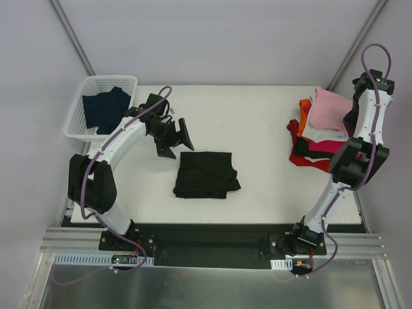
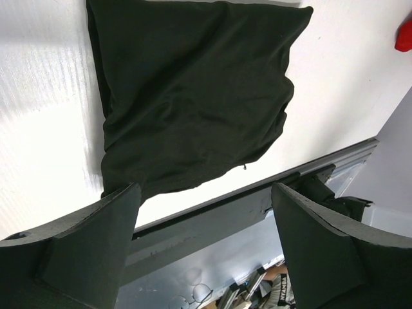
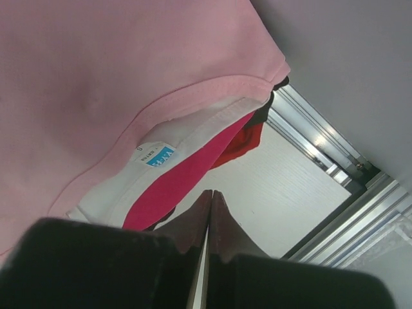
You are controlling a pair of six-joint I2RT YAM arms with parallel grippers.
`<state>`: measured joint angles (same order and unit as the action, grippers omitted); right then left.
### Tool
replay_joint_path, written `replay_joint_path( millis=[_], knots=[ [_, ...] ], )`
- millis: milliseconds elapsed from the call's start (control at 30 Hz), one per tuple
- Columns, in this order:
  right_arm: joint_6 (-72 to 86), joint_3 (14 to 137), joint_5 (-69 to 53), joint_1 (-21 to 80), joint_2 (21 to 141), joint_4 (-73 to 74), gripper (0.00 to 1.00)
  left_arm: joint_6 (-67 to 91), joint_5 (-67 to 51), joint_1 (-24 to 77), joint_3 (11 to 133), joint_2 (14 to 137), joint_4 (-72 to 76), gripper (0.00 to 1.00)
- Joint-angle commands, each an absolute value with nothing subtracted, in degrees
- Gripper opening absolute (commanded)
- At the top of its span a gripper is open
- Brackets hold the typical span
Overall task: Fold and stack the t-shirts
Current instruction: Put the neatly folded tshirt into the corner of the board with the right arm
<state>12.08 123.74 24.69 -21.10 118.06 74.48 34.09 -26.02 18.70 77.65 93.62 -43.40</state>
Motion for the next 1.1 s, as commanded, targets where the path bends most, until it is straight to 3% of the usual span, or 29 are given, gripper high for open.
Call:
replay_joint_path(
  millis=[0, 300, 833, 967, 1067],
  knots=[
    [9.85, 125.77, 17.41, -22.06, 118.56, 80.86, 0.01, 33.4, -26.02, 18.72, 79.81, 93.69, -45.62, 0.83],
    [6.5, 122.35, 4.14, -22.24, 125.59, 81.83, 0.01, 34.19, -24.52, 19.16, 78.14, 93.16, -45.44, 0.84],
    [2.55, 116.73, -4.39, -21.89, 136.67, 81.21, 0.01, 34.1, -23.9, 19.16, 77.96, 94.57, -45.44, 0.84],
    [0.44, 114.7, -5.27, -21.1, 137.28, 80.42, 0.1, 34.28, -24.17, 19.16, 78.92, 96.06, -45.53, 0.84],
    [-1.32, 114.0, -5.27, -20.22, 138.16, 80.42, 0.09, 34.45, -24.34, 19.16, 79.71, 97.12, -45.44, 0.84]
  ],
)
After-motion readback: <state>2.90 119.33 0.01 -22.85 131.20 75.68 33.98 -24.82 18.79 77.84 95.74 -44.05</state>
